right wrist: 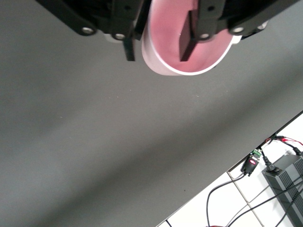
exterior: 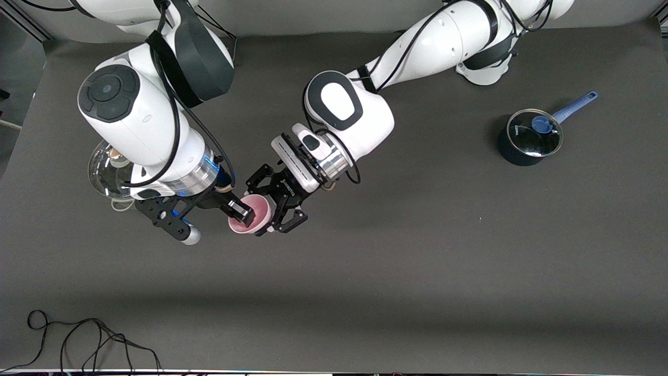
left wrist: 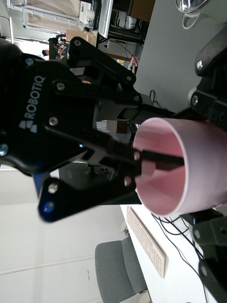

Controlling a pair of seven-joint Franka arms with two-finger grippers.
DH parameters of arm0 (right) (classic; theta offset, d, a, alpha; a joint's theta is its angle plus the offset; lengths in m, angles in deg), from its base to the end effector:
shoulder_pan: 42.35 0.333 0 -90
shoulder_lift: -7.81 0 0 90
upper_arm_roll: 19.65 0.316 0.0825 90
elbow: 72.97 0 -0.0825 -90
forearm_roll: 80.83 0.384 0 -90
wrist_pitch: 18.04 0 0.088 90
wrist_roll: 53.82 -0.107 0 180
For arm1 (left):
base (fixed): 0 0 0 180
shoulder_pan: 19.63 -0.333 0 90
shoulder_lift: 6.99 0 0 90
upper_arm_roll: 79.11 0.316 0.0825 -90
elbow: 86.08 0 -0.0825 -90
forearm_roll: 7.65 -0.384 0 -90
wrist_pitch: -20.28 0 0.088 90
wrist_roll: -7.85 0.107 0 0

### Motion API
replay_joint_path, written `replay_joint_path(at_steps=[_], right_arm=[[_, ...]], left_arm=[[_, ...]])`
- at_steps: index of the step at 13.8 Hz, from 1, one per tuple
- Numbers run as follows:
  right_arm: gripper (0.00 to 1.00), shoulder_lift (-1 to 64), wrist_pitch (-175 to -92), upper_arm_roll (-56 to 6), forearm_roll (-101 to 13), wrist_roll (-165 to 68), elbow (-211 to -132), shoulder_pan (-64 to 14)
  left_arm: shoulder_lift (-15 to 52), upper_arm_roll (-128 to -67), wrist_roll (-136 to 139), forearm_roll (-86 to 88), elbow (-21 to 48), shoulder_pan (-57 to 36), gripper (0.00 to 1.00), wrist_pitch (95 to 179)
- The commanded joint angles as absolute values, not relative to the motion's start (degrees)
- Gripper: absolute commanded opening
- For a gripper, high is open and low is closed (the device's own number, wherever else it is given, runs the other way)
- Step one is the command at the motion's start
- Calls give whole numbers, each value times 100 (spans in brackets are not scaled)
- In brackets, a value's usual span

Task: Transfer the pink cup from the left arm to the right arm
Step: 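Hold the cup with the left gripper while the right gripper reaches it, then close the right gripper on the cup rim and open the left gripper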

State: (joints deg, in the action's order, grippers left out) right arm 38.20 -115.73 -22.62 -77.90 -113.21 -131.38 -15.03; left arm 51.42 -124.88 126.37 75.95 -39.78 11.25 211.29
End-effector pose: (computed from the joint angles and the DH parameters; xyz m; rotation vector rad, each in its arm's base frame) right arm 0.6462 0.3099 0.5626 -2.8780 0.8986 -0.1494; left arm 0.5722 -0.5554 0.4273 1.8340 -0.8739 1.5295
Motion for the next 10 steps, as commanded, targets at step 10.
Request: replay_joint_path(at_steps=[10], right_arm=[[0,3831,-11490,-2351,-7960,-11341,-13001,-1511]], left_arm=[[5075,-12393,12536,7558,-4029,1210,0,21162]])
